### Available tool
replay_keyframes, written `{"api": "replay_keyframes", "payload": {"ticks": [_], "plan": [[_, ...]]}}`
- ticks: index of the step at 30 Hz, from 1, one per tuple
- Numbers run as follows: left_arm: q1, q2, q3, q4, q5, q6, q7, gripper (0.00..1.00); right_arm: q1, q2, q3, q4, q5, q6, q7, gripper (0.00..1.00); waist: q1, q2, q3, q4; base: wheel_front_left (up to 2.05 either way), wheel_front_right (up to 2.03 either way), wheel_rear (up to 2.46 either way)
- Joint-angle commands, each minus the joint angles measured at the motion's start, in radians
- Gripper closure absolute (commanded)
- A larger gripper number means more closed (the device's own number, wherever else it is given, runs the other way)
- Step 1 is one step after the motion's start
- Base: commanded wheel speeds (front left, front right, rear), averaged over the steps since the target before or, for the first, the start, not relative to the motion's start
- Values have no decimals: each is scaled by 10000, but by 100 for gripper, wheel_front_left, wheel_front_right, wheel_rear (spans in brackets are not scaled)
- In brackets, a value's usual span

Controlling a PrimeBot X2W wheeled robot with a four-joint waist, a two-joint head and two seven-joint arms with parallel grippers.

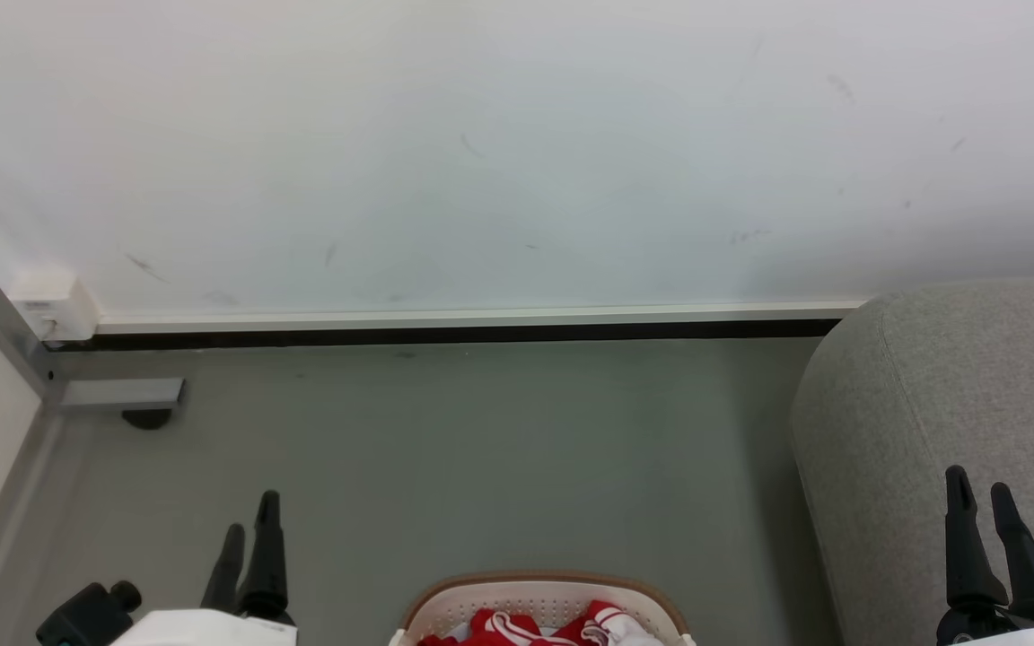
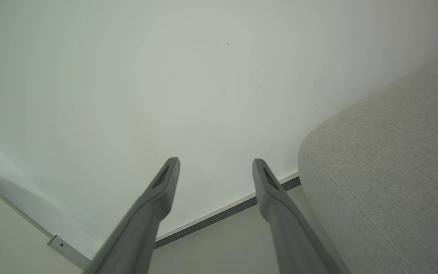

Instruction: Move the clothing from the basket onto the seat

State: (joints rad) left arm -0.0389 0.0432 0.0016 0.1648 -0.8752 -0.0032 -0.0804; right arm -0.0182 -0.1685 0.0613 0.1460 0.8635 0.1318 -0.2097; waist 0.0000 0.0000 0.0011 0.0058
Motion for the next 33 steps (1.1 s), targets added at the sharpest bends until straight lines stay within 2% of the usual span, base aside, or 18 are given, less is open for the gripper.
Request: {"api": "replay_keyframes", "payload": {"ticks": [1,20,33], "plan": [[-13,74,-17,-128,525,29,-115,0,-48,-12,-134,-155,-578,-8,-68,0,0,0,-7,7,0,0,0],[186,85,-139,-203,3095,185,-655,0,110,367,-610,-53,-3737,-11,-221,0,0,0,-14,24,0,0,0],[296,92,-191,-280,4431,234,-971,0,200,583,-929,80,-5281,-13,-304,0,0,0,-22,19,0,0,0]]}}
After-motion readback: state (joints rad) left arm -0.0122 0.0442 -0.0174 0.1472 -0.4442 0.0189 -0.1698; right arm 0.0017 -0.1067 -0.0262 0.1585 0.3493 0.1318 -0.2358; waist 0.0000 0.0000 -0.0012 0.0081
